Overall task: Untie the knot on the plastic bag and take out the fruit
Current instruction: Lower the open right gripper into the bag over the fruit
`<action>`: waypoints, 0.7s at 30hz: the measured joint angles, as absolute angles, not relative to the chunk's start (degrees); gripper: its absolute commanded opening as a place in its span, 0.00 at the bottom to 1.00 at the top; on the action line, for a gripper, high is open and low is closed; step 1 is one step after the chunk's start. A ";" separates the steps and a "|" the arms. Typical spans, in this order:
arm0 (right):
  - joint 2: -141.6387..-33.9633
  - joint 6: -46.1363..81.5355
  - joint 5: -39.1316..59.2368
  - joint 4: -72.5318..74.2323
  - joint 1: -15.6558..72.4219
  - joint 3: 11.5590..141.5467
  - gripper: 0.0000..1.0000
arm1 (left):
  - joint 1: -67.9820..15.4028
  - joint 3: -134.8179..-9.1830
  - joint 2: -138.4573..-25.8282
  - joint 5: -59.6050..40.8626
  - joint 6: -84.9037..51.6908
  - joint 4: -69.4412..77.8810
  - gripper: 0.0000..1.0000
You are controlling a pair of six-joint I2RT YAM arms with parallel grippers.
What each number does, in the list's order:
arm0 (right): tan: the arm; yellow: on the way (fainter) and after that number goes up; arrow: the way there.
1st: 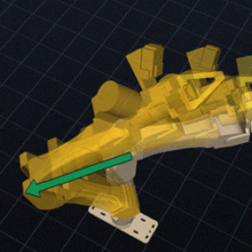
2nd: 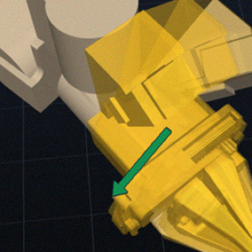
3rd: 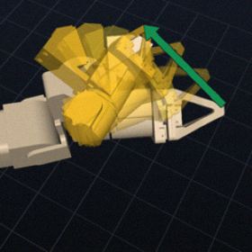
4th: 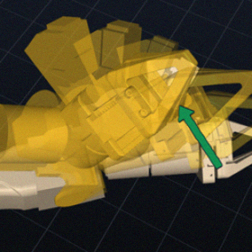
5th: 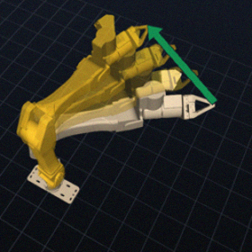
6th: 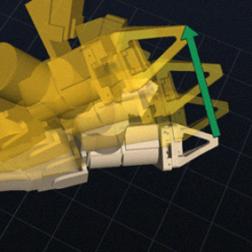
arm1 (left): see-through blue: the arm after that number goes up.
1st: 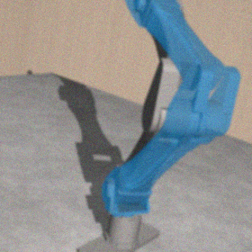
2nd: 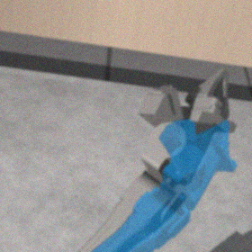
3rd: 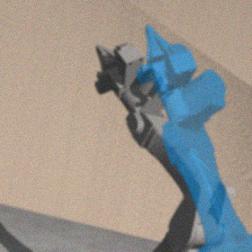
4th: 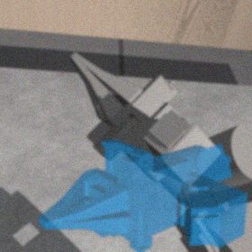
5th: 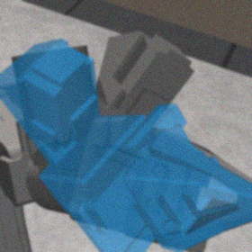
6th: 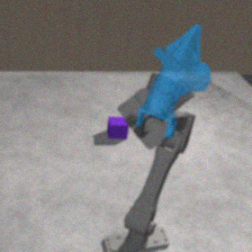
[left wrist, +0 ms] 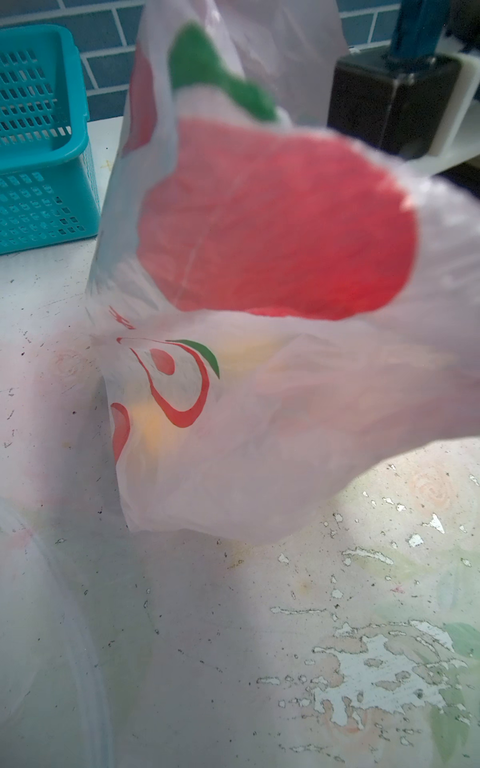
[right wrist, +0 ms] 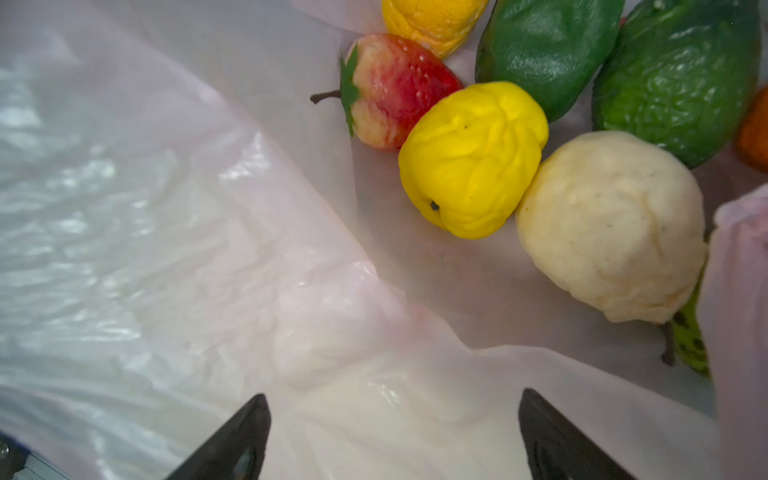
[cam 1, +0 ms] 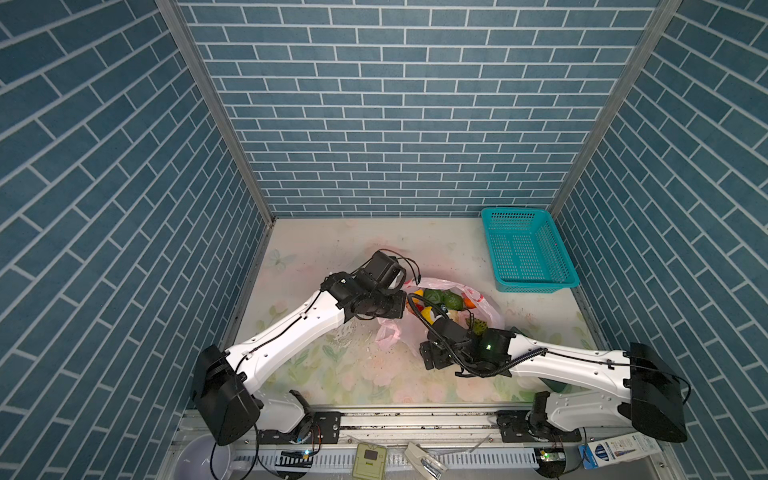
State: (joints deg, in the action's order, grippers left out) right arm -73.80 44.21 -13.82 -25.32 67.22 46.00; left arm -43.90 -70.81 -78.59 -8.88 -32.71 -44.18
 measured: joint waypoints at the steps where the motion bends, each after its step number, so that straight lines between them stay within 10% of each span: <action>1: -74.04 43.99 -13.08 -24.73 66.26 46.13 0.93 | -43.92 -70.78 -78.35 -9.13 -32.60 -44.16 0.00; 21: -86.72 40.64 -5.45 -16.05 49.98 58.02 0.92 | -46.81 -70.26 -78.11 -10.35 -27.81 -49.67 0.00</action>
